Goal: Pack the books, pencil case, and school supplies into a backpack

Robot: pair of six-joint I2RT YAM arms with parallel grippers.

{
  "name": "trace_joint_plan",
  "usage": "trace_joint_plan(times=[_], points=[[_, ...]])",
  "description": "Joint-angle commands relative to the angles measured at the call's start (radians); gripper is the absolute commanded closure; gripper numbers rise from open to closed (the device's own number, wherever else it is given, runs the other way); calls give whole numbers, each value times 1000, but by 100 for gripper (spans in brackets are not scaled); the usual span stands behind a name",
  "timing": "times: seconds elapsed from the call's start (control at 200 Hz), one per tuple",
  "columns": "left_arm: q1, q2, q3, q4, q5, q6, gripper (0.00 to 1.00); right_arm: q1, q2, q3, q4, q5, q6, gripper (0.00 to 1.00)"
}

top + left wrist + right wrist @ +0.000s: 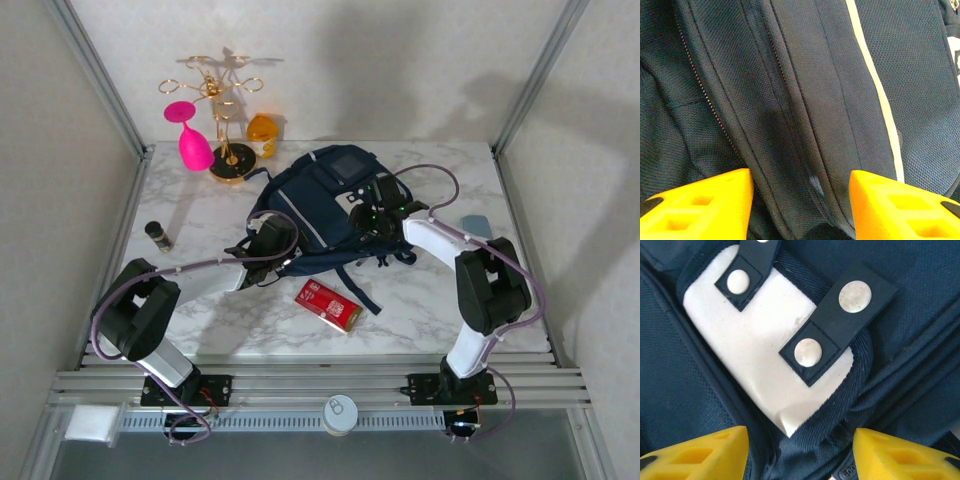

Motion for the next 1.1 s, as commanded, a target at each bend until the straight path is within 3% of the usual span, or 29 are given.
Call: trace_joint_plan(times=[0.0,0.34,0.436,0.761,0.926,1.096], points=[[10,22,-11,-53,-14,24,47,-12,43,49,57,-36,21,44],[10,44,-11,-30,22,38,44,-37,91,54,132,-79,109,56],[10,44,-11,-28,28,37,43,-40,96,39,175,-104,128,71],[10,51,15,-35,28,55,42,-74,-31,-60,316,-168,236,100],[13,75,46,-25,19,62,42,-111,-99,-118,374,-204,270,100],[25,140,112,18,43,84,42,-151,-168,-199,457,-318,325,100]])
